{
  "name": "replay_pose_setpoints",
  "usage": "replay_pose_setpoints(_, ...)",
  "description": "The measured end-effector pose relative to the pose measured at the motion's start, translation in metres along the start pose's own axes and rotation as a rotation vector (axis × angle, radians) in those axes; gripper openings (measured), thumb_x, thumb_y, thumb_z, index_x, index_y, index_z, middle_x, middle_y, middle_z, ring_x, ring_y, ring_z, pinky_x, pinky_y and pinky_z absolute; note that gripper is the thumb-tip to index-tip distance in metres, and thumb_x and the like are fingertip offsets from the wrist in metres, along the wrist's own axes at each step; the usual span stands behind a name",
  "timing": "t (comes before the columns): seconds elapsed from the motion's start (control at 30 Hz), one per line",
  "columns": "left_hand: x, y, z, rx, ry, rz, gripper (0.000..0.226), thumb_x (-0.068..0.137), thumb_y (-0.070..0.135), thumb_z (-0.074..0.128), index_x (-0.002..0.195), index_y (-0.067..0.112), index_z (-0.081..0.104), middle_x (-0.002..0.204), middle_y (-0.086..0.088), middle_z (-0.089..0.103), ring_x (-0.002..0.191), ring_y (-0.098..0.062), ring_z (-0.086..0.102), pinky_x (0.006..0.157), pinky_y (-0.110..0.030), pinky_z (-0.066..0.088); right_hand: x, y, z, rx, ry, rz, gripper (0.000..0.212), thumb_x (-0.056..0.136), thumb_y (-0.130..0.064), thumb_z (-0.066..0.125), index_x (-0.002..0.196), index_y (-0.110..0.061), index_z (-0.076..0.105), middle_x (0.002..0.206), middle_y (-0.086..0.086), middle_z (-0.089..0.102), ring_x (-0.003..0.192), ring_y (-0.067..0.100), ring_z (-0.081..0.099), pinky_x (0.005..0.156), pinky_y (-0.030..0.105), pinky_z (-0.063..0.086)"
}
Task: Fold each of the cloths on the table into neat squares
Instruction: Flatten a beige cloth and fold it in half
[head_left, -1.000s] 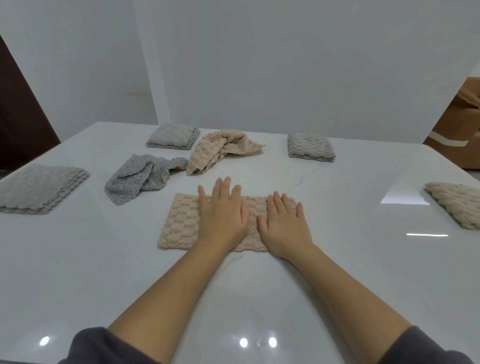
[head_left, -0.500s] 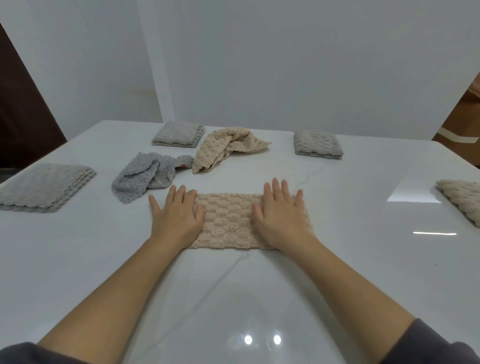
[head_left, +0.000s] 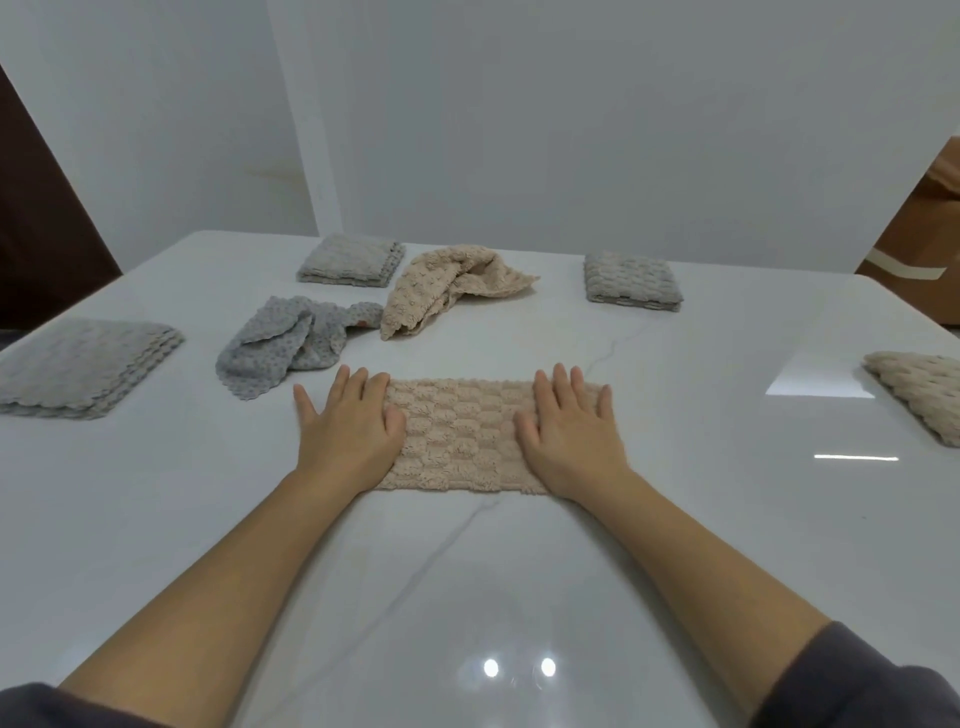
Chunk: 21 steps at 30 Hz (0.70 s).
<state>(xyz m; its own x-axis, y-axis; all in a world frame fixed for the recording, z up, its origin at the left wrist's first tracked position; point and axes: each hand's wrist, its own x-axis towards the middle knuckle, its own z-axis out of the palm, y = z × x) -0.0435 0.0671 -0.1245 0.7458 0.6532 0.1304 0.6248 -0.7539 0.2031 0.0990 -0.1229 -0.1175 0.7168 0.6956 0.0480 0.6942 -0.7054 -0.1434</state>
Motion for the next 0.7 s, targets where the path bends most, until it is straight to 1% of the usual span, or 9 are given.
replay_pose_setpoints(0.23,-0.005,-0.005,-0.003,0.034,-0.022,0.001,0.054,0.099,0.035,0.018,0.151,0.023,0.024,0.16,-0.001,0.019,0.15,-0.019,0.004,0.115,-0.063,-0.004,-0.011,0.037,-0.005,-0.002,0.009,0.103,0.065,0.1,-0.046,0.016,0.156,-0.014,0.006,0.164,0.008,-0.001,0.15,0.025,-0.008,0.119,0.053,-0.003)
replay_pose_setpoints(0.4,-0.016,-0.013,-0.009,0.122,-0.045,0.008,0.057,0.099,0.037,0.015,0.154,0.023,0.015,0.162,-0.002,0.015,0.15,-0.021,0.004,0.115,-0.063,-0.006,-0.013,0.04,-0.005,-0.045,0.004,0.107,0.065,0.101,-0.047,0.016,0.156,-0.014,0.005,0.164,0.009,0.0,0.15,0.026,-0.008,0.119,0.054,-0.003)
replay_pose_setpoints(0.5,-0.02,-0.015,-0.013,0.193,-0.083,0.001,0.06,0.098,0.037,0.015,0.156,0.023,0.009,0.162,-0.003,0.013,0.15,-0.022,0.004,0.114,-0.064,-0.008,-0.016,0.043,-0.008,-0.111,-0.011,0.102,0.066,0.1,-0.047,0.013,0.156,-0.014,0.004,0.164,0.01,-0.002,0.15,0.027,-0.009,0.119,0.055,-0.002)
replay_pose_setpoints(0.6,-0.02,-0.015,-0.024,0.265,-0.097,0.001,0.062,0.096,0.037,0.018,0.155,0.019,0.008,0.161,-0.006,0.015,0.149,-0.024,0.009,0.11,-0.066,-0.014,-0.02,0.048,-0.019,-0.22,-0.021,0.104,0.073,0.09,-0.046,0.003,0.155,-0.012,0.002,0.163,0.011,-0.01,0.149,0.03,-0.015,0.119,0.056,-0.003)
replay_pose_setpoints(0.63,-0.02,-0.012,-0.029,0.262,-0.083,0.007,0.062,0.096,0.035,0.02,0.155,0.017,0.009,0.16,-0.006,0.017,0.149,-0.023,0.012,0.11,-0.067,-0.014,-0.02,0.046,-0.024,-0.232,-0.008,0.097,0.074,0.089,-0.044,0.003,0.155,-0.011,0.002,0.162,0.012,-0.013,0.148,0.03,-0.017,0.119,0.056,-0.004)
replay_pose_setpoints(0.7,-0.014,-0.002,-0.039,0.221,-0.028,0.027,0.06,0.096,0.029,0.026,0.153,0.014,0.014,0.157,-0.006,0.026,0.145,-0.021,0.023,0.112,-0.067,-0.008,-0.018,0.032,-0.034,-0.192,0.026,0.051,0.072,0.091,-0.041,0.008,0.155,-0.01,0.0,0.162,0.011,-0.014,0.148,0.029,-0.018,0.119,0.055,-0.006)
